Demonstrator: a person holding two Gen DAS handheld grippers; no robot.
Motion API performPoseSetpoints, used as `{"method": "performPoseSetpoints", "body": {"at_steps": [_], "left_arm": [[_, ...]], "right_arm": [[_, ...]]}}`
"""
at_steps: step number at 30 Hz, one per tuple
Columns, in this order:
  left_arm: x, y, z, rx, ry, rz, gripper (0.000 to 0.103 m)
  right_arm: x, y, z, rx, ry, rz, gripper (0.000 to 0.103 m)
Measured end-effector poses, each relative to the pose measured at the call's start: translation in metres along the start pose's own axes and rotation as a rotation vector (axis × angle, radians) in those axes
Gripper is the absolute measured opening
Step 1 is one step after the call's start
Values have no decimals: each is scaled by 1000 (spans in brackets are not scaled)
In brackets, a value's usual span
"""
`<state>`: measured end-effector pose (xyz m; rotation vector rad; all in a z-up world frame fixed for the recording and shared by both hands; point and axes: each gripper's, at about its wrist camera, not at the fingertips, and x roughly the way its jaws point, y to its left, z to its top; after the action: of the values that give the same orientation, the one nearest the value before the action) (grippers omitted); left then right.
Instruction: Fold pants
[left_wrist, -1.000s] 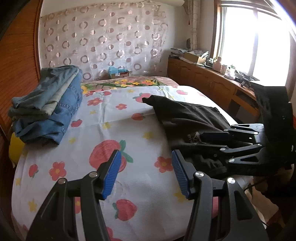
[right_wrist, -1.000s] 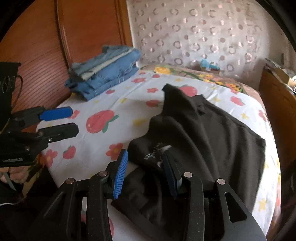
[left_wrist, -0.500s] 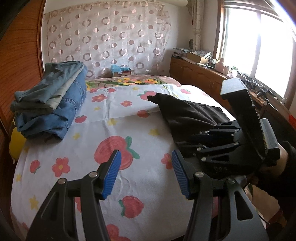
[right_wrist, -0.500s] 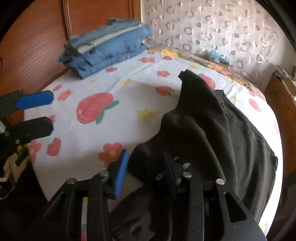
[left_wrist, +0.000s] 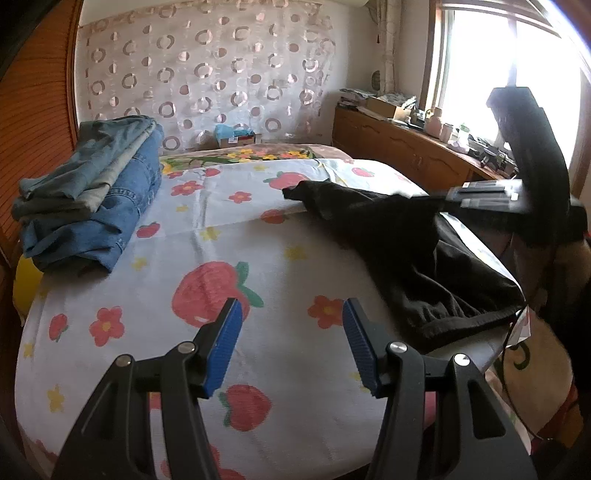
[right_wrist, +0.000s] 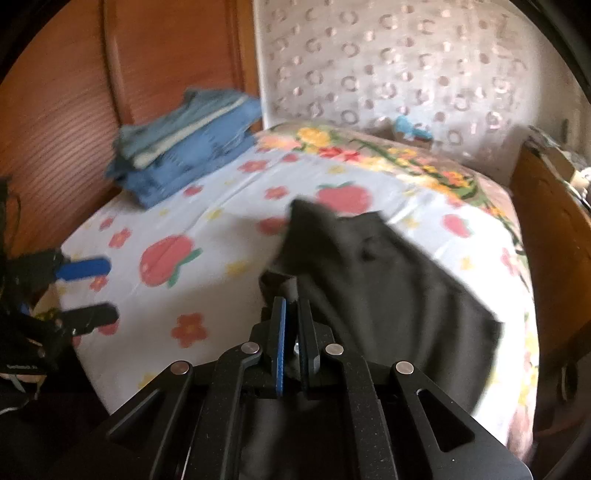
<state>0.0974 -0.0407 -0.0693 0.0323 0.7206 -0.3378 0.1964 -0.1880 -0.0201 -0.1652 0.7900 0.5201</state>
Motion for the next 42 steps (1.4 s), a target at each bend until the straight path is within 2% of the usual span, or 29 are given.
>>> {"method": "performPoseSetpoints", "body": {"at_steps": [7, 18, 19, 20, 21, 22, 27, 33, 40, 42], "left_arm": [[3, -9, 2, 14, 4, -8, 56], [7, -15, 0, 30, 14, -13, 56], [9, -15, 0, 31, 15, -14, 56], [9, -15, 0, 32, 15, -15, 56], [9, -16, -1, 32, 17, -16, 56], [10, -16, -1, 33, 19, -16, 56], [14, -21, -1, 39, 25, -22, 56], [18, -29, -3, 59, 35, -28, 56], [20, -33, -4, 65, 46, -31, 56], [21, -34, -5, 66, 45, -30, 56]], "right_arm": [[-20, -64, 9, 92, -35, -73, 3], [-9, -136, 1, 208, -7, -207, 4], [-8, -140, -3, 221, 0, -217, 12], [-9, -143, -6, 229, 0, -227, 31], [-10, -145, -9, 242, -3, -232, 38], [-13, -147, -12, 254, -10, -227, 40], [-22, -150, -26, 276, -15, -202, 40], [-9, -153, -41, 310, 29, -171, 40], [4, -164, -38, 372, 59, -149, 40], [11, -168, -35, 378, 89, -163, 30]]}}
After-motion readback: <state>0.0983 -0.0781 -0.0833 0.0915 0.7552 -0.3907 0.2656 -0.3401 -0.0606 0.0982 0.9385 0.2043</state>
